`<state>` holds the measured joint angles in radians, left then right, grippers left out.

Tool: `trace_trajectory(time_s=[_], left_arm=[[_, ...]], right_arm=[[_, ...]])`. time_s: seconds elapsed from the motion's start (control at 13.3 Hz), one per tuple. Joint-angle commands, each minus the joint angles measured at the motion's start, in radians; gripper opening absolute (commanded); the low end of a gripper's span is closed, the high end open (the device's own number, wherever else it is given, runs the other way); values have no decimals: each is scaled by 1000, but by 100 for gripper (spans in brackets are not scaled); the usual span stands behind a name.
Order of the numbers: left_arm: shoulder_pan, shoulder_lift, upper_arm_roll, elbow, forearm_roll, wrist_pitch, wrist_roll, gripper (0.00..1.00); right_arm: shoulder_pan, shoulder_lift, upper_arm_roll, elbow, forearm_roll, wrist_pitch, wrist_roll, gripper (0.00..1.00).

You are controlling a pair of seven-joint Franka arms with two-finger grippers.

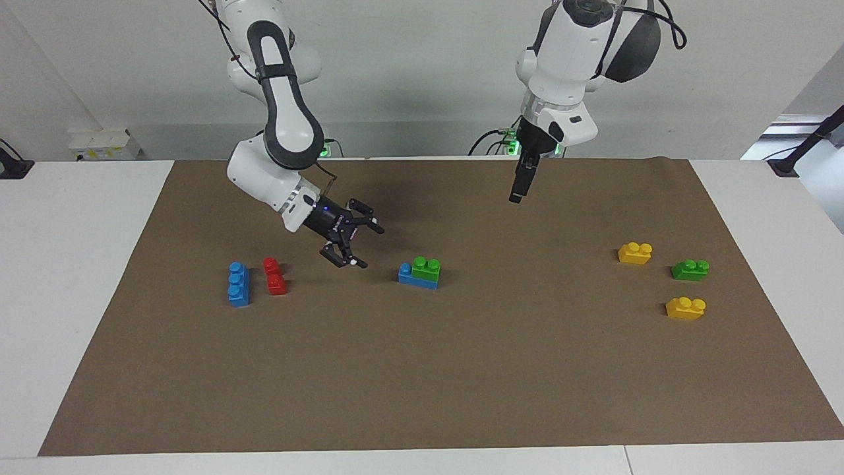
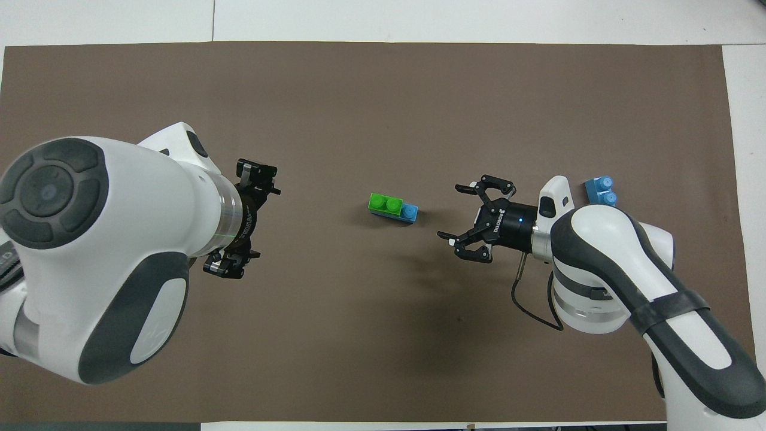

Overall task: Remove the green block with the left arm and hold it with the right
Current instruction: 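Move the left gripper and the right gripper toward the joined green-blue bricks, then grasp the blue brick with the right gripper while the left gripper approaches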

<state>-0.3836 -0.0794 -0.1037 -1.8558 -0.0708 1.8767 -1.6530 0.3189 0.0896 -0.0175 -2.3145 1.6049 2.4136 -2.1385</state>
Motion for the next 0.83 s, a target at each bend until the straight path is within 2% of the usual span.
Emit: trace_trajectory(time_s=[0.0,0.08,0.23,0.45,0.75], left_arm=[[-41,41,16,-14,-11,68,-95,100],[-52,59,16,-13,-11,97,-135,100],[-78,98,16,-6,-11,133,-200,100],[-103,145,16,3,-11,171,-252,100],[-113,235,16,62,-4,186,-292,100]], right_arm=[[20,79,1,-19,169,-51,-199,100],[23,103,1,-17,220,-57,-249,100],[46,108,1,-16,236,-41,-262,100],[46,156,1,-17,320,-94,-337,100],[48,165,1,-11,322,-73,-337,100]])
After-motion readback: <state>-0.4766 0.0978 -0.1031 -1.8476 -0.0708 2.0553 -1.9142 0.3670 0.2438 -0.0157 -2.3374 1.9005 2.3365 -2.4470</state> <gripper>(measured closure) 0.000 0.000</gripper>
